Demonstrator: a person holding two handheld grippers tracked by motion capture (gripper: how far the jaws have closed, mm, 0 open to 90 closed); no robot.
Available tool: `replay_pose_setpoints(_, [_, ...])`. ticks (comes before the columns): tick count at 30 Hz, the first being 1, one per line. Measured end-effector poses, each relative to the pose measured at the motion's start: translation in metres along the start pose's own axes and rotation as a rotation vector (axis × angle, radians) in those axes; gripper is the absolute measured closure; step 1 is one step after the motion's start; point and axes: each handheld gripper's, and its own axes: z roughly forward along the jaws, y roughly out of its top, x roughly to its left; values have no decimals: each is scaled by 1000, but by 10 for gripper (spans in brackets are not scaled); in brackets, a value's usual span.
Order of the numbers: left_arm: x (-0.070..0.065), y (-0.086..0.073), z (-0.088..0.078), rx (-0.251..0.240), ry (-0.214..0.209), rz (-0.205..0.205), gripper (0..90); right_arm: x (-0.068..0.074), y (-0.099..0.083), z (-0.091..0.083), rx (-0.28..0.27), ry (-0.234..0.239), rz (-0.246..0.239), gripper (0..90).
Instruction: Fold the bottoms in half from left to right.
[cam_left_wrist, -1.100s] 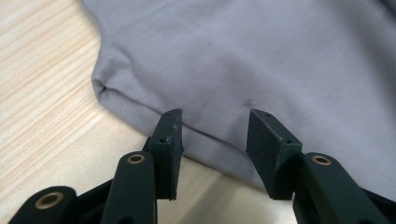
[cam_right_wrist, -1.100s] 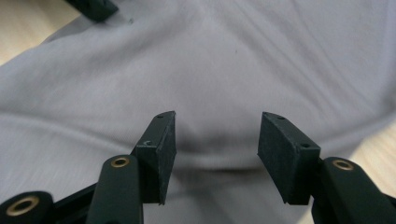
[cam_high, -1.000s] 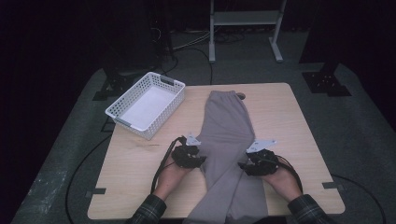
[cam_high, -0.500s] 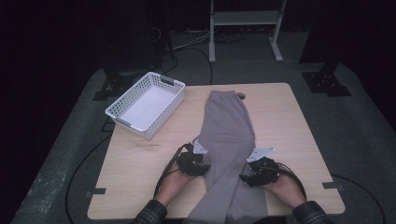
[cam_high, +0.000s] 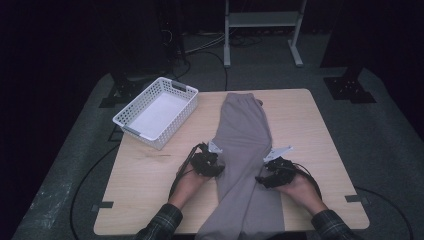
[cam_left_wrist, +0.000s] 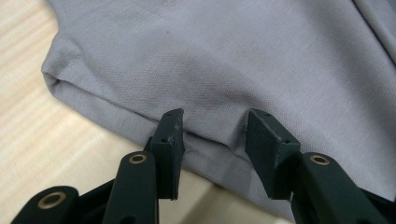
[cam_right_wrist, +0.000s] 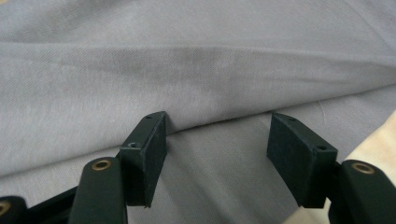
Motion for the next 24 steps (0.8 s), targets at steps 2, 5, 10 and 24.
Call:
replay_pose_setpoints(2, [5,5,4,7,5,-6,563,-7,4,3,2,-3,11,364])
replay_pose_setpoints(5, [13,13,9,15,8,-12,564,-19,11,7,4,-5,9,367])
replay_pose_setpoints(10, [26,25,18,18,18,-26,564,-38,21,15,0,-6,6,367])
replay_pose_setpoints(24, [49,46,34,20,34,-71,562,-66,37,27,-18,-28,37,364])
